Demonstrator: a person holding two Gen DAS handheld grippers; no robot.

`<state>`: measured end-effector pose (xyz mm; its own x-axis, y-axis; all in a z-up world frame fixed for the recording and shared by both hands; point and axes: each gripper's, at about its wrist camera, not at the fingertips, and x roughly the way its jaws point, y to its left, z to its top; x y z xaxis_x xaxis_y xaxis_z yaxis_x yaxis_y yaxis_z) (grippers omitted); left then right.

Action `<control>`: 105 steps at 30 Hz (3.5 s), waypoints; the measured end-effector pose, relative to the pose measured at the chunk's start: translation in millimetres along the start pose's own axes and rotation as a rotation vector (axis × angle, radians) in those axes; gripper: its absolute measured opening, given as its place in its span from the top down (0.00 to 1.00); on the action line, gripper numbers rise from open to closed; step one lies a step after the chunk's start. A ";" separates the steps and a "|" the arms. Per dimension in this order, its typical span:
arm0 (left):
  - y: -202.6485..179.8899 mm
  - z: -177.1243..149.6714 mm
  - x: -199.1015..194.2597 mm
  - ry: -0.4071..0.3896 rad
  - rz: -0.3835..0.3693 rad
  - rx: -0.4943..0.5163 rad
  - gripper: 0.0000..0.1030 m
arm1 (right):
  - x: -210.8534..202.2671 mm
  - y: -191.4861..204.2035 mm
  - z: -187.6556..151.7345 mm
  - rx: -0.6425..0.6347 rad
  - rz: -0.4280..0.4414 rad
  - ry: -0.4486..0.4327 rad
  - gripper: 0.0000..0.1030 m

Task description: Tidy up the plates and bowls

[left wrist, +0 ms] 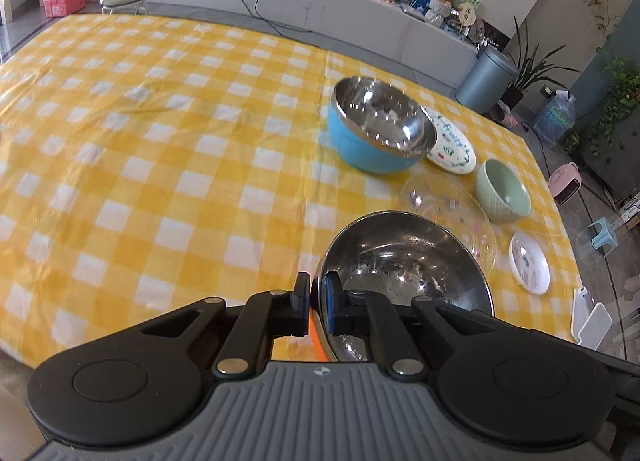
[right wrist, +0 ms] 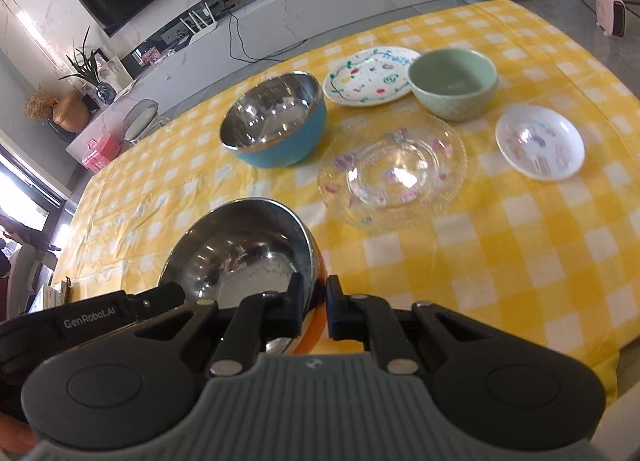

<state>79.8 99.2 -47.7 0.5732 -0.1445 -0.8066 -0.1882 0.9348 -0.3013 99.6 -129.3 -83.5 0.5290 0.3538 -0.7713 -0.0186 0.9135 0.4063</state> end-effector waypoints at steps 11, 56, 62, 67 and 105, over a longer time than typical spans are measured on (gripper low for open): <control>-7.0 -18.1 12.2 0.035 0.044 0.013 0.92 | 4.4 -11.7 -10.5 -0.001 -0.023 0.031 0.91; -52.6 89.4 9.5 0.042 0.030 0.323 0.62 | 1.3 30.3 86.4 -0.196 -0.025 0.045 0.59; -45.5 139.1 49.6 0.135 0.021 0.285 0.62 | 42.7 44.1 136.2 -0.204 -0.058 0.125 0.59; -35.8 171.1 88.0 0.200 0.045 0.233 0.62 | 90.1 40.7 171.4 -0.120 -0.097 0.206 0.69; -37.9 182.1 102.5 0.291 0.079 0.183 0.93 | 126.2 40.2 187.5 -0.057 -0.114 0.293 0.92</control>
<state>291.0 108.0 -26.3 0.3059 -0.1314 -0.9430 -0.0620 0.9856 -0.1575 324.7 -85.5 -72.7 0.2636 0.2841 -0.9219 -0.0251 0.9574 0.2878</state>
